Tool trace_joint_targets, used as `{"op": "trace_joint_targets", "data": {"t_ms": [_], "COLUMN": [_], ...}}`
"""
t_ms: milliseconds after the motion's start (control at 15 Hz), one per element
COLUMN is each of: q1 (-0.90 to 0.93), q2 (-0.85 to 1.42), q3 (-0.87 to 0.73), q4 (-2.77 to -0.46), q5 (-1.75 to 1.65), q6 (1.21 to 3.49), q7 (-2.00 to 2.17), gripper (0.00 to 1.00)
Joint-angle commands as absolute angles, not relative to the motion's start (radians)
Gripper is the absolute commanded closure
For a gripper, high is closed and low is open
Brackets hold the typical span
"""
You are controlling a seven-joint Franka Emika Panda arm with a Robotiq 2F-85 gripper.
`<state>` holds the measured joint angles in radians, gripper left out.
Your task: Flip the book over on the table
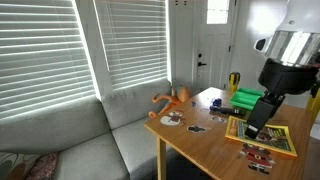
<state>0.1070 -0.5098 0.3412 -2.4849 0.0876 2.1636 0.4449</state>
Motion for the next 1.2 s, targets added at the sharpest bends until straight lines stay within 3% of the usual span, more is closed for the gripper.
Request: {"op": "trace_joint_targets", "data": {"t_ms": [0,533,1133], "q1": [0.122,0.119,0.134], "q2": [-0.507,-0.526,-0.624], "q3": [0.327,0.302,0.081], "q4": [-2.483,-2.498,-2.618], "q5": [0.078,0.067,0.078], "q6": [2.162,2.147,2.021], "q7": [0.452,0.411,-0.012], "gripper": [0.00,0.00,0.00]}}
